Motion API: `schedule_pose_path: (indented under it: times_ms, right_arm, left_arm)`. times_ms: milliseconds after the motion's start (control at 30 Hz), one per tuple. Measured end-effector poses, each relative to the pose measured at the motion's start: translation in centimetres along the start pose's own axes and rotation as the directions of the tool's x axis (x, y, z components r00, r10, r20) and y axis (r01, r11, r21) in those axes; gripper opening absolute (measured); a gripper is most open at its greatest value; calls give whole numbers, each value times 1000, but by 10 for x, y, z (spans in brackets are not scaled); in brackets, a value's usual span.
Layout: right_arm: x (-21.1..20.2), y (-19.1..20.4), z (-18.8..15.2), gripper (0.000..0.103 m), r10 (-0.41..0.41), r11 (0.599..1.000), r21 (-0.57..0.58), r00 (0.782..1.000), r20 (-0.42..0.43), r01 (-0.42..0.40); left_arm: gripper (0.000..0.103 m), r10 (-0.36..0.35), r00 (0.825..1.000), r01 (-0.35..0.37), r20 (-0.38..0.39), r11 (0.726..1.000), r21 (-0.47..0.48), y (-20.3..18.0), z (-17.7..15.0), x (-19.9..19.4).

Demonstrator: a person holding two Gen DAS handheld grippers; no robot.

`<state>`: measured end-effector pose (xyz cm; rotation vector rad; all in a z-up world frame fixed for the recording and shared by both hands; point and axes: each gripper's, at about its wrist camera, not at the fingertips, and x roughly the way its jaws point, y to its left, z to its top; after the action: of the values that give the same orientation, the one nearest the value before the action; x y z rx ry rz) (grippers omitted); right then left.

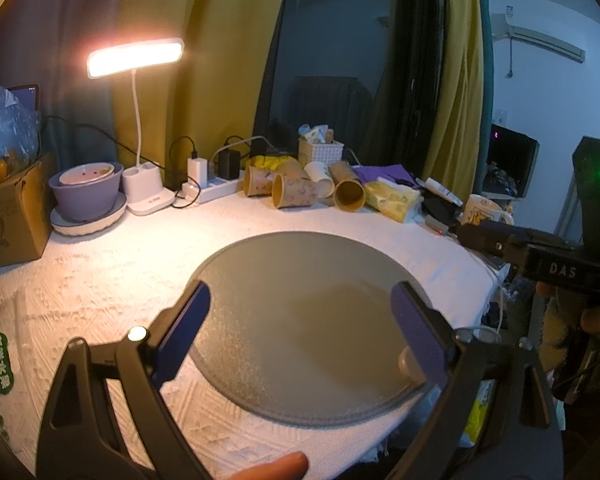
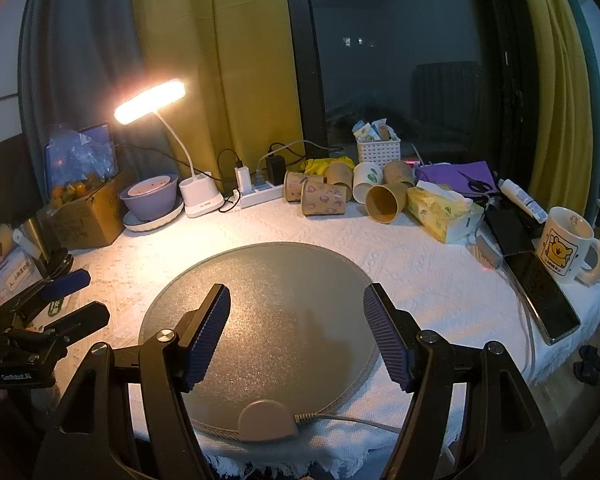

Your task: Flip cup upright

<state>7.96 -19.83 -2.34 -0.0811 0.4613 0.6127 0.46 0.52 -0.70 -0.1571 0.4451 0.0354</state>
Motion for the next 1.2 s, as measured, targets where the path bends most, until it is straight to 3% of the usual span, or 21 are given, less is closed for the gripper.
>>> schedule_pose_path:
  times_ms: [1200]
  right_arm:
    - [-1, 2, 0, 72, 0, 1000, 1, 1000, 3, 0]
  left_arm:
    - [93, 7, 1000, -7, -16, 1000, 1, 1, 0, 4]
